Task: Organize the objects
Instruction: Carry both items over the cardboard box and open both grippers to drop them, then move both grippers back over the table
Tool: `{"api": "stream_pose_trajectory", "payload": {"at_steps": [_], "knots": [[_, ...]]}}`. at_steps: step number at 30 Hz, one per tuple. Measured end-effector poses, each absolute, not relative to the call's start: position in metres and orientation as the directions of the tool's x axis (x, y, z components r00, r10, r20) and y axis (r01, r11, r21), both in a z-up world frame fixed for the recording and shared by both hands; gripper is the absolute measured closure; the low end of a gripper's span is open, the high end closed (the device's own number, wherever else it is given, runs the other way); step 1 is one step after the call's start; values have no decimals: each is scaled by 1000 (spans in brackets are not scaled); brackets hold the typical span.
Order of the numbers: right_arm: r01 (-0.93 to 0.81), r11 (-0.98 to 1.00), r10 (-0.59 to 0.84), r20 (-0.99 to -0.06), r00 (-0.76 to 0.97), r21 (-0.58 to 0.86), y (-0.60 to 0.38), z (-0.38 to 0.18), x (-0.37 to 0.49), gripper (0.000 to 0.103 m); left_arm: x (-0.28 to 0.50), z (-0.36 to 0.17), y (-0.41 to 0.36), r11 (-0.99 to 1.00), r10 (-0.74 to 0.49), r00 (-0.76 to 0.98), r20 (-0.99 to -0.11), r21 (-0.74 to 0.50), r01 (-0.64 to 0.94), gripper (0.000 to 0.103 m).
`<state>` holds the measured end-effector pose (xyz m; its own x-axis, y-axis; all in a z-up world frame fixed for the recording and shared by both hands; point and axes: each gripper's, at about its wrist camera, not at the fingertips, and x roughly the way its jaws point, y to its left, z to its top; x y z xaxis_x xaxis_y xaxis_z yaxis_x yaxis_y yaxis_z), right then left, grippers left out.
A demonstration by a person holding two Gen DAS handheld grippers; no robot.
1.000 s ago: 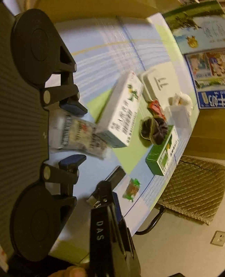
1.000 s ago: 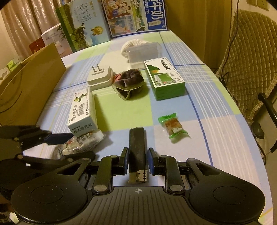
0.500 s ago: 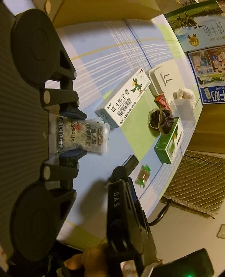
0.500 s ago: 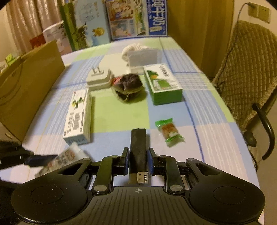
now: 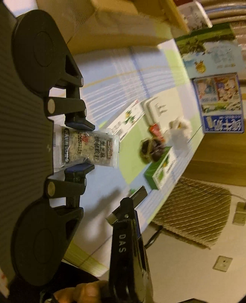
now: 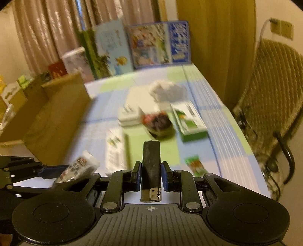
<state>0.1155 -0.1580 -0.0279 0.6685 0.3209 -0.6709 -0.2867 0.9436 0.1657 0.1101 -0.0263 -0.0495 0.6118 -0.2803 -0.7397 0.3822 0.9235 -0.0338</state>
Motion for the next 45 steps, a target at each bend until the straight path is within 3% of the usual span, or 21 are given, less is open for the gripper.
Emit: {"api": "stream_pose_trajectory", "payload": {"at_steps": [7, 14, 21, 32, 34, 35, 37, 41, 45], "knots": [[-438, 864, 496, -577, 649, 250, -86, 26, 130, 84, 109, 10, 20, 960, -202, 701, -684, 4, 281, 72], [-541, 788, 599, -571, 562, 294, 5, 35, 159, 84, 116, 54, 105, 985, -62, 767, -639, 84, 151, 72], [-579, 758, 616, -623, 483, 300, 69, 12, 186, 84, 137, 41, 187, 994, 36, 739, -673, 99, 42, 72], [-580, 748, 625, -635, 454, 322, 97, -17, 204, 83, 160, 9, 221, 998, 26, 723, -691, 60, 21, 71], [-569, 744, 639, -621, 455, 349, 94, -18, 210, 65, 164, 6, 221, 998, 27, 725, -689, 66, 26, 70], [-562, 745, 644, -609, 463, 360, 90, -15, 210, 50, 166, 5, 220, 997, 36, 732, -681, 79, 25, 66], [-555, 749, 645, -586, 490, 361, 79, -6, 209, 47, 168, 4, 222, 995, 56, 743, -666, 96, 12, 61], [-530, 766, 636, -548, 543, 364, 45, 14, 197, 44, 163, 12, 226, 996, 71, 756, -650, 86, -20, 61], [-491, 812, 581, -518, 628, 317, -6, 28, 164, 28, 146, 29, 219, 997, 74, 780, -622, 67, -41, 55]]}}
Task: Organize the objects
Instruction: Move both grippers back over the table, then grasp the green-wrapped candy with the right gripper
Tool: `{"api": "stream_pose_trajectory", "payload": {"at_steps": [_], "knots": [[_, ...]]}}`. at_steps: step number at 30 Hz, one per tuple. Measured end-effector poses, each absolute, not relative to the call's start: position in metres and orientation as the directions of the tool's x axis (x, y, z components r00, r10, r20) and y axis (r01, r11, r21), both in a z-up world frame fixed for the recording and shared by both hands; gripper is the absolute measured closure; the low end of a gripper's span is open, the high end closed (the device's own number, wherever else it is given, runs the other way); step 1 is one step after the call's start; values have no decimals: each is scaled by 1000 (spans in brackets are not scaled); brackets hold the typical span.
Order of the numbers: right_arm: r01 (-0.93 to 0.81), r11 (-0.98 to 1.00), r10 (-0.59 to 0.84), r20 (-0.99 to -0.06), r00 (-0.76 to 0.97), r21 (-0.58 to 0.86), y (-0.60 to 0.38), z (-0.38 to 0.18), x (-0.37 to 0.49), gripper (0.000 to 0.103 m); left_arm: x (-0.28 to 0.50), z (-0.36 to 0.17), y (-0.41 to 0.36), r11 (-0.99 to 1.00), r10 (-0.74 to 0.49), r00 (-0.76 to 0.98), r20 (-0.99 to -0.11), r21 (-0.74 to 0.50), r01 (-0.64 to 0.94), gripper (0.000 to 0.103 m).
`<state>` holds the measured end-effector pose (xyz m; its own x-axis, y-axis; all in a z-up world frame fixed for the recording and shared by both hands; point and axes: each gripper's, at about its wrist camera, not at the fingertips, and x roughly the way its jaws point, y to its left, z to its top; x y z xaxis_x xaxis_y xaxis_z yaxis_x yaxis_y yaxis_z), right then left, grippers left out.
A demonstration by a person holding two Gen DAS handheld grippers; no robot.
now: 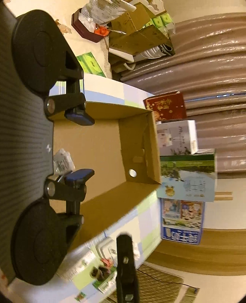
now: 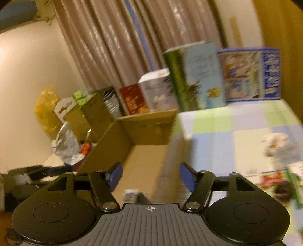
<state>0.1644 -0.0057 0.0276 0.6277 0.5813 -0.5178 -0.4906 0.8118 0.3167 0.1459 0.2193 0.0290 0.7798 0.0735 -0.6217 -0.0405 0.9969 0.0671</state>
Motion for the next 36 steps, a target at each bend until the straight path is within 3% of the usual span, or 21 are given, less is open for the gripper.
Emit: {"api": "stream_pose_trajectory", "payload": {"at_steps": [5, 10, 12, 21, 27, 32, 36], "knots": [[-421, 879, 473, -520, 711, 225, -69, 27, 114, 16, 116, 56, 192, 999, 48, 816, -575, 31, -37, 50], [-335, 924, 379, -561, 736, 185, -129, 12, 76, 13, 85, 74, 144, 1000, -23, 840, -542, -5, 24, 35], [-306, 935, 351, -581, 735, 179, -149, 6, 65, 12, 75, 75, 121, 998, -56, 838, -543, -21, 53, 33], [-210, 968, 250, -612, 751, 138, -215, -12, 47, 12, 57, 47, 32, 985, -171, 780, -602, -84, 151, 18], [-212, 970, 241, -628, 740, 123, -225, -30, 64, 12, 68, 18, -1, 985, -162, 745, -647, -58, 163, 8], [-224, 968, 245, -649, 720, 117, -225, -46, 90, 14, 85, -4, -12, 989, -129, 731, -670, -33, 145, 6], [-234, 967, 239, -672, 701, 101, -224, -62, 111, 29, 101, -21, -18, 991, -114, 717, -687, -28, 130, 6]]}}
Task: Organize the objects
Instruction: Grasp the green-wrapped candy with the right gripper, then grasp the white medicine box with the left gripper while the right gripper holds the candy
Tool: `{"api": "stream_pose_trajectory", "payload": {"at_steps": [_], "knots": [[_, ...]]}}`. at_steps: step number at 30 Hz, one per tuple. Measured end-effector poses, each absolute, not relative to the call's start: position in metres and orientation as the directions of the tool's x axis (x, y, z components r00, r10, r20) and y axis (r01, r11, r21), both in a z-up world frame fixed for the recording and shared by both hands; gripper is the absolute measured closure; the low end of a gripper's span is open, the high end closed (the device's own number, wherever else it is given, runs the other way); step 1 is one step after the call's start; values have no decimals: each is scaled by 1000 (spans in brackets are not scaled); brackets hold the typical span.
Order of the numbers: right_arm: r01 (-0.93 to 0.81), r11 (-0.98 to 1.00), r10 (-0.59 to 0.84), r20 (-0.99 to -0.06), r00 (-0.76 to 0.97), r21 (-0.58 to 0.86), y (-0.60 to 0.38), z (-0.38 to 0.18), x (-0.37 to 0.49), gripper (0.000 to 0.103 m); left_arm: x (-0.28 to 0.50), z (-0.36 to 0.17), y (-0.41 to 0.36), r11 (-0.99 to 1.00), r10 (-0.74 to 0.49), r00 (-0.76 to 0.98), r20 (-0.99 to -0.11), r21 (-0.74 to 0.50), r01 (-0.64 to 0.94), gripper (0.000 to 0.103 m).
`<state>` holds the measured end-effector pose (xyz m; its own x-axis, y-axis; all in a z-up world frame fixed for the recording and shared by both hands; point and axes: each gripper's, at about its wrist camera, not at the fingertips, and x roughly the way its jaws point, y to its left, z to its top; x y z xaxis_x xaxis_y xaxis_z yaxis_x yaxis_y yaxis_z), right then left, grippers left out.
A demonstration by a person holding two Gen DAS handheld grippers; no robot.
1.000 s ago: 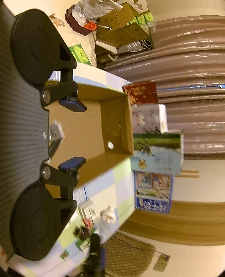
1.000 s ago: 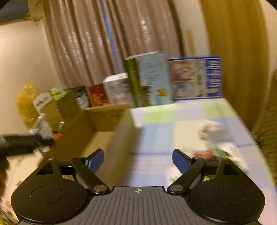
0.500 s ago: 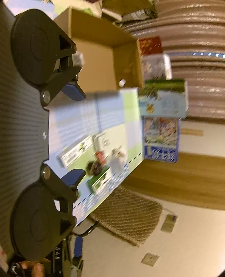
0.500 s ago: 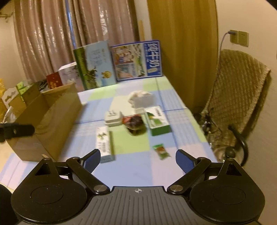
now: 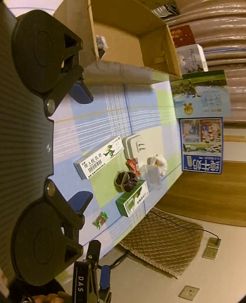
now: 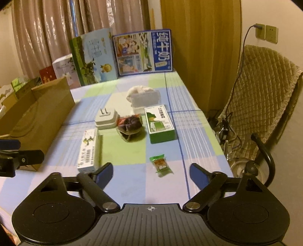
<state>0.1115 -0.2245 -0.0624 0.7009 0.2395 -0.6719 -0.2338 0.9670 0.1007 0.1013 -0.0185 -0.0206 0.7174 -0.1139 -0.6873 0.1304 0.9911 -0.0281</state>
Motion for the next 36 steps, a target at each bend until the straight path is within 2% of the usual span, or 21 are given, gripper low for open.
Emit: {"api": "stream_pose_trajectory", "payload": {"at_steps": [3, 16, 19, 30, 33, 36], "knots": [[-237, 967, 234, -689, 686, 93, -225, -74, 128, 42, 115, -33, -24, 992, -100, 706, -701, -19, 122, 6], [-302, 953, 198, -752, 629, -1, -211, -119, 179, 71, 160, -65, -32, 993, -102, 673, -733, -36, 111, 6], [-292, 956, 183, -766, 616, -7, -210, -125, 183, 86, 166, -69, -33, 992, -111, 669, -735, -44, 116, 6], [-311, 946, 276, -716, 641, 86, -201, -116, 182, 86, 187, -91, -37, 992, -114, 648, -753, -50, 117, 8], [-307, 947, 276, -716, 641, 91, -201, -115, 183, 86, 195, -97, -39, 992, -114, 643, -758, -52, 115, 11], [-298, 950, 271, -720, 638, 94, -201, -117, 184, 86, 203, -102, -42, 992, -116, 637, -762, -61, 107, 18]]}}
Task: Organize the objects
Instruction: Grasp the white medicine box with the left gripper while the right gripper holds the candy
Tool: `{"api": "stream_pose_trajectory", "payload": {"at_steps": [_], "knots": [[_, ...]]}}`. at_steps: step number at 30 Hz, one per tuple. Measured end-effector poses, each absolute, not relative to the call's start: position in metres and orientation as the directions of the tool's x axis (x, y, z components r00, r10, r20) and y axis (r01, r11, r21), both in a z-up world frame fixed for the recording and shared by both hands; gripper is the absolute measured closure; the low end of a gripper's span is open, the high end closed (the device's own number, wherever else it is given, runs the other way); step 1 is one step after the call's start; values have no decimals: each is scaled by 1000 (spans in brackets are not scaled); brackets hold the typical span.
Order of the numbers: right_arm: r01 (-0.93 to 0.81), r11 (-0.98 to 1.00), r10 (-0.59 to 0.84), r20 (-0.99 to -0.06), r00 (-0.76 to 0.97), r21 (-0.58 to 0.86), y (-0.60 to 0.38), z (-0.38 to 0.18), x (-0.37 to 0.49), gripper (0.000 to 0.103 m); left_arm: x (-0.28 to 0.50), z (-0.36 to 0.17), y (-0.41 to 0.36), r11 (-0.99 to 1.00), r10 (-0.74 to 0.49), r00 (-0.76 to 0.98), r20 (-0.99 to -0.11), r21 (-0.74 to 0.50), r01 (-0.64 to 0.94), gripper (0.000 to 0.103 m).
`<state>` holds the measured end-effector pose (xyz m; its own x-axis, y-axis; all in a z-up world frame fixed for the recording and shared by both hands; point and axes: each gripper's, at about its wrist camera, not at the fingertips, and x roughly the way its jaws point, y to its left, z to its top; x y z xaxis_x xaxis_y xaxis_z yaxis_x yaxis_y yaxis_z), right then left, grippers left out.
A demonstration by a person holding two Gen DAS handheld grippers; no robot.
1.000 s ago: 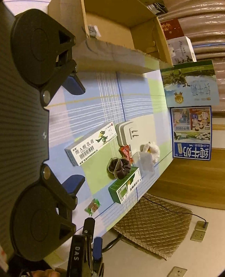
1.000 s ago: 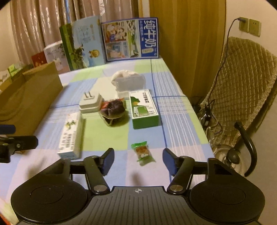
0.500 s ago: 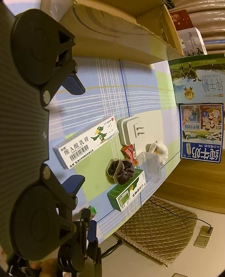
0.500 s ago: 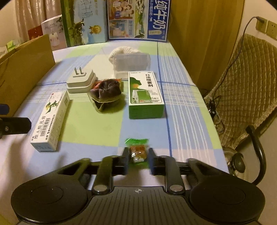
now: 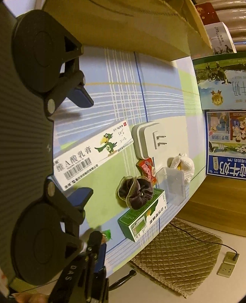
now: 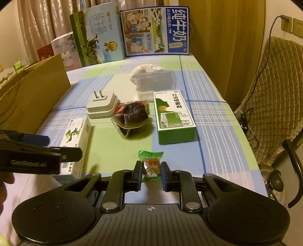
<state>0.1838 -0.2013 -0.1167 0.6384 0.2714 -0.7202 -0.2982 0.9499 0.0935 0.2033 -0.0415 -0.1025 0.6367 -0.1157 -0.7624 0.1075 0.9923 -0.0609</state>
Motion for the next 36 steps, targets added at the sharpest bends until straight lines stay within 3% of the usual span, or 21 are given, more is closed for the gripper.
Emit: {"api": "stream_pose_trajectory", "payload": {"at_steps": [3, 7, 9, 24, 36], "knots": [[-296, 950, 270, -723, 636, 94, -201, -118, 184, 86, 211, -110, -46, 993, -112, 622, -775, -58, 106, 29], [-300, 949, 274, -722, 635, 96, -199, -118, 183, 86, 214, -115, -49, 989, -123, 607, -785, -49, 137, 59], [-305, 947, 281, -723, 631, 102, -197, -119, 182, 86, 209, -113, -50, 988, -108, 608, -786, -18, 151, 66], [-303, 947, 281, -736, 616, 107, -194, -121, 183, 86, 218, -116, -54, 981, -86, 600, -796, 38, 190, 70], [-284, 948, 298, -718, 630, 144, -189, -97, 158, 86, 179, -91, -48, 983, -115, 612, -783, -2, 182, 70]]}}
